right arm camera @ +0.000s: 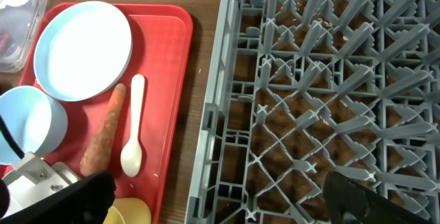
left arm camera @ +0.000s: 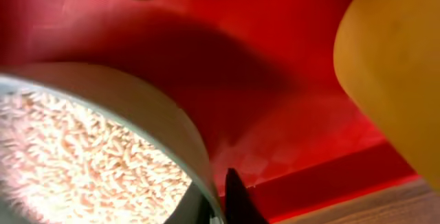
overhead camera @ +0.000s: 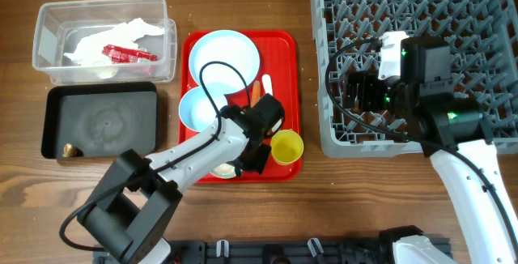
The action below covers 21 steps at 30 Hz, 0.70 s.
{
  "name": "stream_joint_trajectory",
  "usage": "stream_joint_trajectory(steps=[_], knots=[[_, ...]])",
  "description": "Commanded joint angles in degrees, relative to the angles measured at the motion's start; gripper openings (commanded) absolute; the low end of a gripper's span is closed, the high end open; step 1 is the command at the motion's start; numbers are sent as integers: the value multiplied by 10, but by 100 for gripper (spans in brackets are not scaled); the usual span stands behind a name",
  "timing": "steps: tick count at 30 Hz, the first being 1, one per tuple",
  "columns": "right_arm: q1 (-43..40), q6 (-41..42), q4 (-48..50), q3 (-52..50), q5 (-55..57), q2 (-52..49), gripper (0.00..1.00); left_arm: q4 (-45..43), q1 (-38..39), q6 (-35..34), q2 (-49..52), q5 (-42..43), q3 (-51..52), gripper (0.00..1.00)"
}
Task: Sort waste into correct bins and load items into the dishwasher rack
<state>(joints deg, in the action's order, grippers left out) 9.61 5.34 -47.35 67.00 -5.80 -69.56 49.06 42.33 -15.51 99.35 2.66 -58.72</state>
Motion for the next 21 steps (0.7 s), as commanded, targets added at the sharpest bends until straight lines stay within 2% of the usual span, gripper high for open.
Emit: stream_joint_trajectory(steps=[1, 6, 10, 14, 16, 18, 21], knots=[[0, 6, 1, 4, -7, -4, 100, -4, 2, -30, -3, 10, -3, 4], [0, 7, -1, 4, -7, -4, 100, 48, -10, -45, -64, 18, -87, 4], [0, 7, -1, 4, -7, -4, 100, 71, -94, -45, -154, 23, -129, 4], [0, 7, -1, 4, -7, -4, 100, 99, -263, -28, -198, 53, -129, 4], [0, 6, -1, 4, -7, -4, 100, 106, -416, 43, -188, 118, -124, 4], [0, 6, -1, 4, -7, -4, 100, 103, -531, 100, -165, 187, -124, 4], [0, 6, 1, 4, -7, -4, 100, 96, -656, 180, -116, 291, -124, 4]])
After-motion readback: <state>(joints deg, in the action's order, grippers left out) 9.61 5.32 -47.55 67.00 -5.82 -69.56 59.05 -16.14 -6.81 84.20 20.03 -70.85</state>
